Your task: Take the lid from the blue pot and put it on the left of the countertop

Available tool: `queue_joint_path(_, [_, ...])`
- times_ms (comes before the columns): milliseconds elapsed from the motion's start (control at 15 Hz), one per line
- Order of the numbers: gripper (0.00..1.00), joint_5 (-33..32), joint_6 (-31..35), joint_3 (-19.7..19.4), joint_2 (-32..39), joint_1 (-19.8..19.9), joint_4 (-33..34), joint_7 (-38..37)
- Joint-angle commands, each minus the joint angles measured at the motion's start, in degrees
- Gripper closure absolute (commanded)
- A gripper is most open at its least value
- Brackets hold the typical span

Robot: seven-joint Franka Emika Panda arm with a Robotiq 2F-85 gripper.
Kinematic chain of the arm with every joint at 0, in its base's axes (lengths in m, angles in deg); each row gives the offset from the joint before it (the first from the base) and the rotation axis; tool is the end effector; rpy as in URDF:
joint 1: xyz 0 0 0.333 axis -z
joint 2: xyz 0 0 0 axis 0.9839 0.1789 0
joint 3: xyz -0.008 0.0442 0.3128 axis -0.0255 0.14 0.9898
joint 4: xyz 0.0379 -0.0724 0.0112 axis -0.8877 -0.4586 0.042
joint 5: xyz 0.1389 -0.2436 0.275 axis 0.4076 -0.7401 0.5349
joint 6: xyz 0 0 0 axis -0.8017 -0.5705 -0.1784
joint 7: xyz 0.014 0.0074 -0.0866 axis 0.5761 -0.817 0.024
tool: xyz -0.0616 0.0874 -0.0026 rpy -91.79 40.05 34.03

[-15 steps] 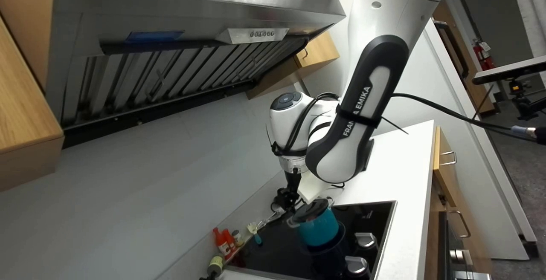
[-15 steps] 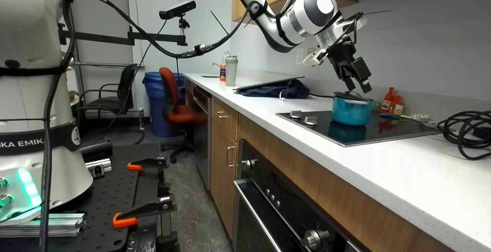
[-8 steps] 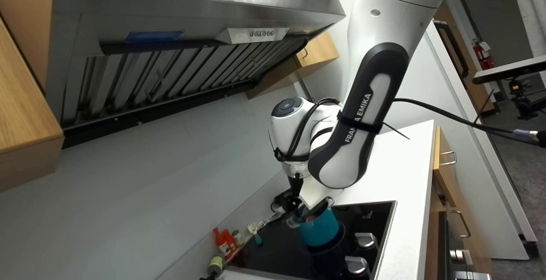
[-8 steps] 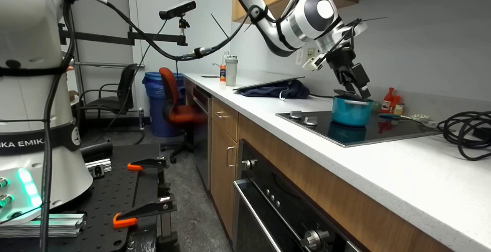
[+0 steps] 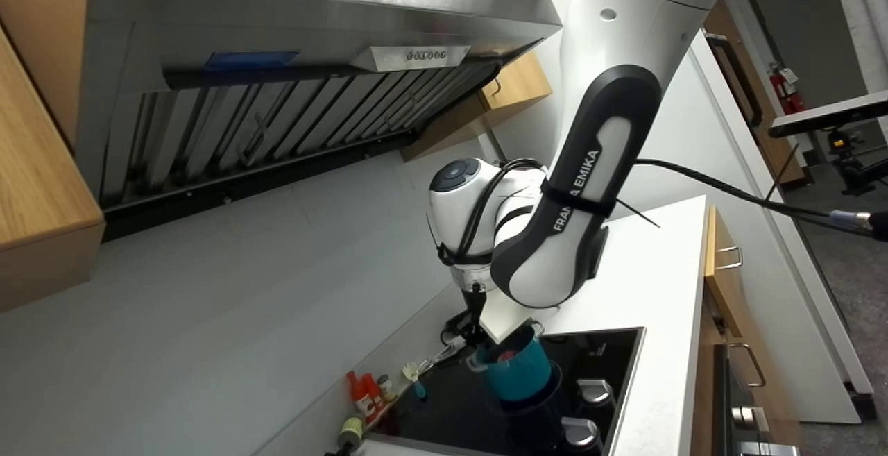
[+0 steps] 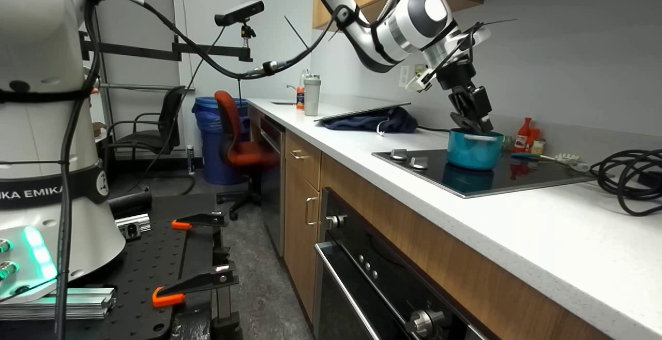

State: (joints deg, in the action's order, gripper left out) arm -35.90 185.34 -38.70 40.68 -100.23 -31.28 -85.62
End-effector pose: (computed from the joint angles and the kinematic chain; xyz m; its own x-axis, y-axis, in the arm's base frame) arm 0.7116 0.0385 0.3345 0.7655 -0.3178 0.5595 -0.4346 -0.8966 0.0853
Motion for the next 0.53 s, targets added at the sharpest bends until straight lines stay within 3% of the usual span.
queue_joint_path(0, [0.74, -2.4, -2.2, -0.1, 0.8, 0.0, 2.0, -2.4])
queue_joint_path(200, [0.97, -2.7, -2.4, 0.0, 0.7, -0.3, 1.9, -2.7])
queue_joint_path(467, [1.0, -4.7, -1.8, -0.4, 0.7, -0.9, 2.1, -3.0])
